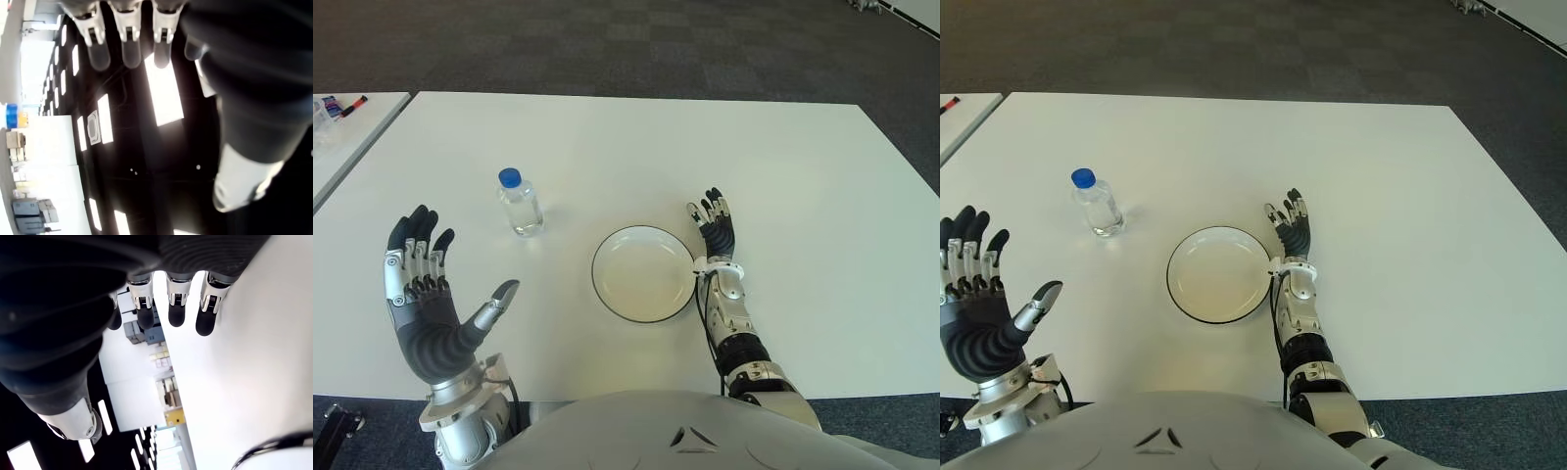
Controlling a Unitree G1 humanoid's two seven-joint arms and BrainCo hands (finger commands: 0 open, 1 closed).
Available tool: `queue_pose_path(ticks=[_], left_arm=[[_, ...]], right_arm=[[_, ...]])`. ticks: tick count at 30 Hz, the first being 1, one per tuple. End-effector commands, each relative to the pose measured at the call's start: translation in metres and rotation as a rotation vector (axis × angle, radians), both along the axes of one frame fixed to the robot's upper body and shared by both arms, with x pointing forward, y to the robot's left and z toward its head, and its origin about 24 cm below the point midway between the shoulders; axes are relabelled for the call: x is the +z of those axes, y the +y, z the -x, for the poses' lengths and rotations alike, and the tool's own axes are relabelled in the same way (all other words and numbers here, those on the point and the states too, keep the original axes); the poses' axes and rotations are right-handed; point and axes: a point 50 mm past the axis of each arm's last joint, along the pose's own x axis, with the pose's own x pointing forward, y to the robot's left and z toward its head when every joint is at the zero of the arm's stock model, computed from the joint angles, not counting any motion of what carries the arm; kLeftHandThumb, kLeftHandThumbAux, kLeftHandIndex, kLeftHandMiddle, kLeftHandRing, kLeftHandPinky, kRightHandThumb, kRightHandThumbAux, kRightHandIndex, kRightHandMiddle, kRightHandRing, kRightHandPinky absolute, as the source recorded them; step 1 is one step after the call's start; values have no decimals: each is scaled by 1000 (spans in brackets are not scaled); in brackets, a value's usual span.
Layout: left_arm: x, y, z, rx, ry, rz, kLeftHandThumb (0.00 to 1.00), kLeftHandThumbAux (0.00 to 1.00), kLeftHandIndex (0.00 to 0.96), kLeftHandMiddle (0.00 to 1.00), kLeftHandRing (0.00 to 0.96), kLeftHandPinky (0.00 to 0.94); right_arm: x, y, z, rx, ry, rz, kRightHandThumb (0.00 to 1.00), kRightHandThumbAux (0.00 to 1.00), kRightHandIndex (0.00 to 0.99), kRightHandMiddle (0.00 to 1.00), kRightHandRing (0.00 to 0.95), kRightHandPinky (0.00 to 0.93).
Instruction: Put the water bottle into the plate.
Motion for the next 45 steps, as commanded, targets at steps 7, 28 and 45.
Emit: queue_pose_path(ticks=[7, 28, 45], left_arm=[[14, 16, -49, 358, -31, -362, 6, 662, 102, 147, 132, 146], [4, 21, -44, 589, 207, -619, 0, 606, 131, 155, 270, 467], [-7, 17, -59, 500, 286, -693, 0, 704, 114, 104, 98, 97]], right_arm=[[-21, 21, 13, 7, 125, -77, 49, 748, 76, 72, 52, 96], [-23, 20, 13, 5, 126, -82, 43, 751, 69, 66, 50, 93], [-23, 19, 13, 4, 125, -91, 32, 758, 60, 62, 48, 91]])
